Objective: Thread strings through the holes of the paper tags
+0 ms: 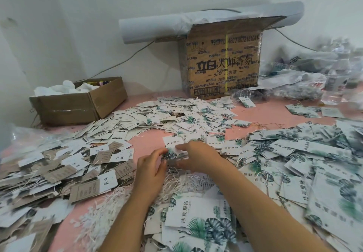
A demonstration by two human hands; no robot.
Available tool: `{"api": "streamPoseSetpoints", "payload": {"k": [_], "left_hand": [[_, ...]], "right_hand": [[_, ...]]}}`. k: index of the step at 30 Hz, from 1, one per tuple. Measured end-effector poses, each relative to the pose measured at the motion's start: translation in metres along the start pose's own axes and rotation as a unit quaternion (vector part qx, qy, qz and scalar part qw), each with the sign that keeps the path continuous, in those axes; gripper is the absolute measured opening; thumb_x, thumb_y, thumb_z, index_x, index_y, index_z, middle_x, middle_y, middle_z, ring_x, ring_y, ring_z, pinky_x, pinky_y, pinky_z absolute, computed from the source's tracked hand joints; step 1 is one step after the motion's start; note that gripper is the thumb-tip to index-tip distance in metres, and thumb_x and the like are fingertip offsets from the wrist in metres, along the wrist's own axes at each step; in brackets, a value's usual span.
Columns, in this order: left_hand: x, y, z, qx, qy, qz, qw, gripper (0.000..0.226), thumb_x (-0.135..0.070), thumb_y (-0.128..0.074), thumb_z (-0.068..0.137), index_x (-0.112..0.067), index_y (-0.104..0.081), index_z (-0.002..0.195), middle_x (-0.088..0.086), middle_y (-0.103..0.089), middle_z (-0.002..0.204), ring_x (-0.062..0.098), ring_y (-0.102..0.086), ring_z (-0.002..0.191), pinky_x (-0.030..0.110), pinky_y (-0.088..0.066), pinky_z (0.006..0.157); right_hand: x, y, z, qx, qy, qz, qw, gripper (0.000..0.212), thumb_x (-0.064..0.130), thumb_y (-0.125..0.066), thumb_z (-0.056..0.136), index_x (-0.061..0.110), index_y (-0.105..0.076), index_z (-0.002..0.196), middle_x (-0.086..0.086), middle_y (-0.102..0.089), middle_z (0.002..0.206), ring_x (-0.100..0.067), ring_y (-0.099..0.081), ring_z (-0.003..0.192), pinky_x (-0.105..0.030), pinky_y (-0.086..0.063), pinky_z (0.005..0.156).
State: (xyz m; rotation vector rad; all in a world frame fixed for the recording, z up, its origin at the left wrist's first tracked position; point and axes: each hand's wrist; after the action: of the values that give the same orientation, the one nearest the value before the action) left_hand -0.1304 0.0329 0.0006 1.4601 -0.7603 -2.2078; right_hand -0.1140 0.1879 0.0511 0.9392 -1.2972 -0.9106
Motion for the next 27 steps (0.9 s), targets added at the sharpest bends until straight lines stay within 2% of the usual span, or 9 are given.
{"api": "streamPoseSetpoints", "payload": {"k": [3,7,11,14,17,22,27], "left_hand": [[0.001,-0.001,-0.001,0.007,0.0,-0.006,1.0,0.034,-0.024,-0.048,0.096,-0.036,-0.049,0.128,0.008,-0.041,0.129,0.006,-0.035,0.103,0.03,-0.031,0.098],[0.001,0.0,-0.001,0.002,-0.005,-0.013,1.0,0.032,-0.023,-0.048,0.095,-0.036,-0.05,0.125,0.007,-0.043,0.126,0.007,-0.036,0.106,0.038,-0.034,0.102],[0.002,-0.001,0.0,-0.002,-0.013,-0.017,1.0,0.031,-0.023,-0.049,0.095,-0.037,-0.051,0.122,0.004,-0.046,0.125,0.009,-0.039,0.111,0.043,-0.038,0.102],[0.004,-0.002,0.0,-0.004,-0.012,-0.023,1.0,0.031,-0.022,-0.049,0.095,-0.039,-0.05,0.12,0.001,-0.048,0.125,0.011,-0.041,0.113,0.043,-0.039,0.101],[0.006,-0.002,0.001,-0.003,-0.017,-0.024,1.0,0.03,-0.022,-0.05,0.095,-0.043,-0.049,0.117,-0.001,-0.05,0.124,0.012,-0.043,0.113,0.039,-0.041,0.097],[0.007,-0.002,0.002,-0.001,-0.019,-0.024,1.0,0.032,-0.019,-0.052,0.094,-0.045,-0.049,0.112,-0.003,-0.051,0.125,0.012,-0.045,0.113,0.039,-0.044,0.097],[0.007,-0.003,0.003,0.0,-0.015,-0.03,0.999,0.032,-0.02,-0.053,0.093,-0.047,-0.048,0.109,-0.004,-0.053,0.124,0.013,-0.047,0.113,0.043,-0.046,0.096]], "right_hand": [[0.001,0.004,-0.001,-0.018,-0.011,-0.004,1.0,0.055,0.051,-0.059,0.083,0.027,-0.051,0.132,0.0,-0.061,0.122,-0.019,-0.062,0.094,-0.031,-0.045,0.083],[0.003,0.004,-0.001,-0.034,-0.002,-0.004,0.999,0.043,0.043,-0.062,0.086,0.025,-0.058,0.125,0.001,-0.063,0.119,-0.016,-0.061,0.089,-0.029,-0.045,0.081],[0.004,0.004,0.0,-0.058,0.005,-0.011,0.998,0.043,0.047,-0.062,0.083,0.023,-0.063,0.117,0.0,-0.066,0.113,-0.014,-0.053,0.075,-0.026,-0.043,0.073],[0.007,-0.002,-0.001,-0.08,0.023,-0.042,0.996,0.056,0.057,-0.059,0.08,0.019,-0.058,0.122,-0.003,-0.065,0.11,-0.019,-0.06,0.09,-0.03,-0.047,0.077],[0.007,-0.009,0.0,-0.097,0.034,-0.069,0.992,0.059,0.055,-0.054,0.085,0.016,-0.047,0.129,-0.005,-0.061,0.113,-0.024,-0.057,0.105,-0.037,-0.049,0.082],[0.005,-0.01,0.004,-0.082,0.024,-0.07,0.994,0.046,0.055,-0.051,0.087,0.012,-0.06,0.102,-0.003,-0.064,0.099,-0.021,-0.059,0.093,-0.031,-0.049,0.074],[0.004,-0.011,0.004,-0.093,0.03,-0.063,0.993,0.038,0.049,-0.051,0.09,0.013,-0.062,0.09,-0.002,-0.064,0.088,-0.019,-0.059,0.084,-0.029,-0.048,0.069]]}}
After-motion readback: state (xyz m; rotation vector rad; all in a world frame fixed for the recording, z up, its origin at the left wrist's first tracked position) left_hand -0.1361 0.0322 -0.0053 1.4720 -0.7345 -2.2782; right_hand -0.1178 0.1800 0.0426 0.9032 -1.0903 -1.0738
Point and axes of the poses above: each hand's wrist, its own z-axis towards the middle knuckle, its own y-axis out of the back of the hand, x = y × z
